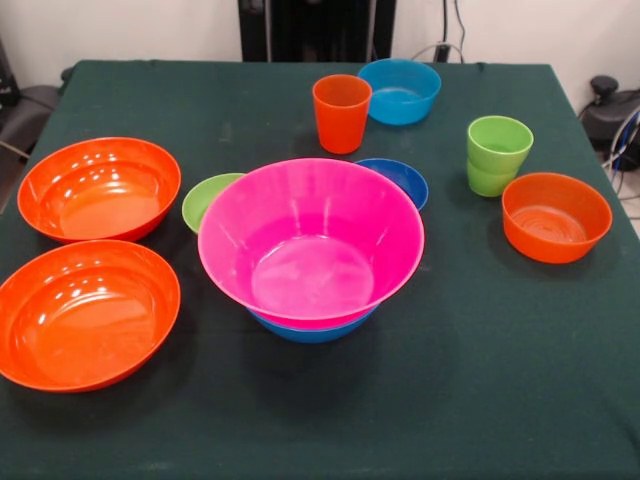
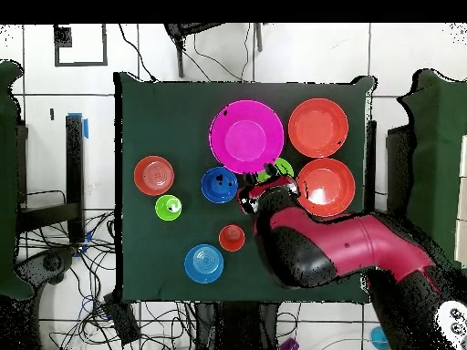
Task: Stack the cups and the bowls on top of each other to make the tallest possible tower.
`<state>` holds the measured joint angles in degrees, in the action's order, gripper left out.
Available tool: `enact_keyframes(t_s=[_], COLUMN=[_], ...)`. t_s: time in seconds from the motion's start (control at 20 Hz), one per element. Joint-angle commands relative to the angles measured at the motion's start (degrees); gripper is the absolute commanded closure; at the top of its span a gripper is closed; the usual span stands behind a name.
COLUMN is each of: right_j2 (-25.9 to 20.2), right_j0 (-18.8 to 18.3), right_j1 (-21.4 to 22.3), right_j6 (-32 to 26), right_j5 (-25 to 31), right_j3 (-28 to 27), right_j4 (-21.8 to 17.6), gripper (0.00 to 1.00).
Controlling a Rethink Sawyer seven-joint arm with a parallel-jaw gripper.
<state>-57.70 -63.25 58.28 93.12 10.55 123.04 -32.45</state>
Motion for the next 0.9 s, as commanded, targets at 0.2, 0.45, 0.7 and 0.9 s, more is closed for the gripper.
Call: enact_keyframes(t_s=[0.2,0.45,0.7,0.9], right_j2=[13.58,17.55,19.41,21.21], right_j0=[9.25,12.57,14.27,16.25], right_j1=[0.13,-0.08,-1.32,-1.69], right_j6=[14.56,16.96,18.71,19.79], right_j5=[-5.16,-7.61,-10.50,-11.92], right_j3=[5.07,4.86,4.87,4.70], right_j4=[0.53,1.13,1.78,1.87], gripper=[0.00,0.00,0.00,0.00])
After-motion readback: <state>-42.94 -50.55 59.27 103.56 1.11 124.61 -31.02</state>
